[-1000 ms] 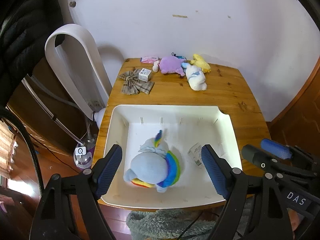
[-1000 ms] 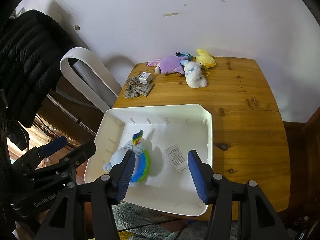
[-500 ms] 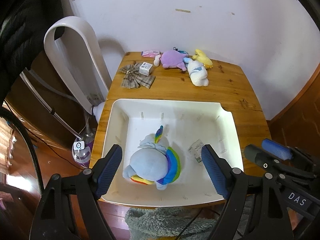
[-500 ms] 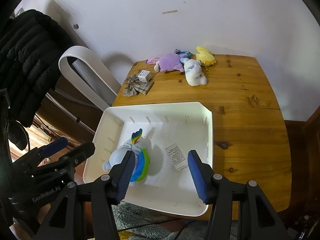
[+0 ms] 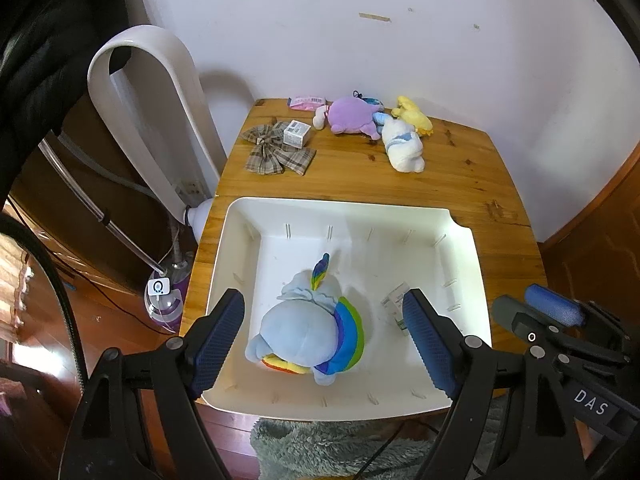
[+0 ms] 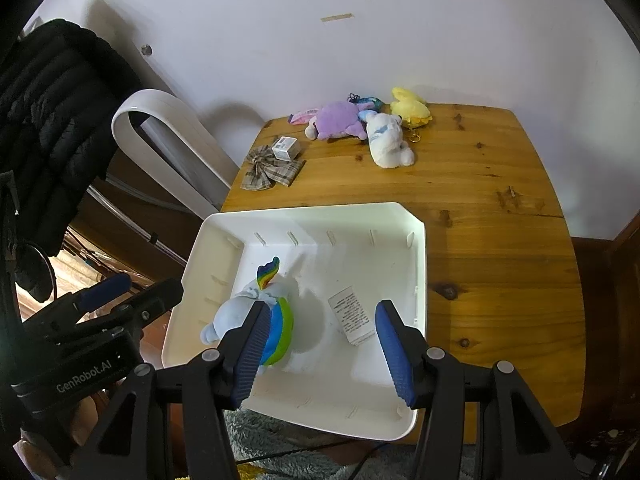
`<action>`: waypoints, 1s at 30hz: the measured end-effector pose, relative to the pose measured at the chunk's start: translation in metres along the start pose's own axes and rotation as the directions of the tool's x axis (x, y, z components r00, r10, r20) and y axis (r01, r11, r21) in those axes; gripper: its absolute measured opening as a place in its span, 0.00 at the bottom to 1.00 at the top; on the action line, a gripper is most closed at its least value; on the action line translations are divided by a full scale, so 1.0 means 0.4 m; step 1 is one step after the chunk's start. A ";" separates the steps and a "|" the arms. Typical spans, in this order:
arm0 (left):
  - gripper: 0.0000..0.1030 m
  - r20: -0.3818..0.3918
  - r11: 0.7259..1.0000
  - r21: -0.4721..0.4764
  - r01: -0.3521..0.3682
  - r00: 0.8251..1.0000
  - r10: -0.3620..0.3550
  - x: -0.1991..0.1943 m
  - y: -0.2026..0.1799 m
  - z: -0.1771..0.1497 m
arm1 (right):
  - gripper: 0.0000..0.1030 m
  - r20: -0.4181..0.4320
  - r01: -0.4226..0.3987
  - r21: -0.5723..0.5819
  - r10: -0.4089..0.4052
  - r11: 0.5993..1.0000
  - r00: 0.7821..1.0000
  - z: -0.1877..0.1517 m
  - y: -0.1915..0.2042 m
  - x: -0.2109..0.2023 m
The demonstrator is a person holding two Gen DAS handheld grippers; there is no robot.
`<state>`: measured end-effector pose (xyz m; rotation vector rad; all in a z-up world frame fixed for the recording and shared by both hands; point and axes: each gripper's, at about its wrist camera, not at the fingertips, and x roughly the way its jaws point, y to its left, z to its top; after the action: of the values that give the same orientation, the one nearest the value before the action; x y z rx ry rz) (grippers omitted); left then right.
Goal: Organize objects
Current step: 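Withdraw both open tools from the tray back toward the table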
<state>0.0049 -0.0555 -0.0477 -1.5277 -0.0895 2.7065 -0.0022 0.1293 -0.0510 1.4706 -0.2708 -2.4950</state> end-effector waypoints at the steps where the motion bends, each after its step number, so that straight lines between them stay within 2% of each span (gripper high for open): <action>1: 0.82 0.000 1.000 0.001 -0.002 1.000 0.002 0.002 0.000 0.001 | 0.54 -0.001 0.001 0.001 -0.001 1.000 1.000 0.001 -0.001 0.002; 13: 0.82 -0.018 0.999 0.024 -0.022 1.000 0.022 0.030 -0.013 0.038 | 0.54 -0.009 0.027 0.016 -0.026 1.000 1.000 0.035 -0.026 0.039; 17: 0.82 0.007 0.999 0.029 -0.045 0.999 0.045 0.022 -0.009 0.074 | 0.63 0.017 0.058 0.012 -0.058 0.998 0.998 0.057 -0.033 0.038; 24: 0.82 0.059 0.998 0.015 -0.064 0.996 0.063 -0.002 0.007 0.136 | 0.64 0.043 0.077 0.010 -0.078 0.997 0.996 0.089 -0.044 0.041; 30: 0.82 0.074 0.994 0.065 -0.093 0.993 0.088 -0.001 0.002 0.185 | 0.64 0.065 0.097 -0.002 -0.096 0.995 0.993 0.129 -0.053 0.031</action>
<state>-0.0583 -0.0588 -0.0090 -1.4527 0.0714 2.8017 -0.0553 0.1482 -0.0424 1.4352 -0.2089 -2.6205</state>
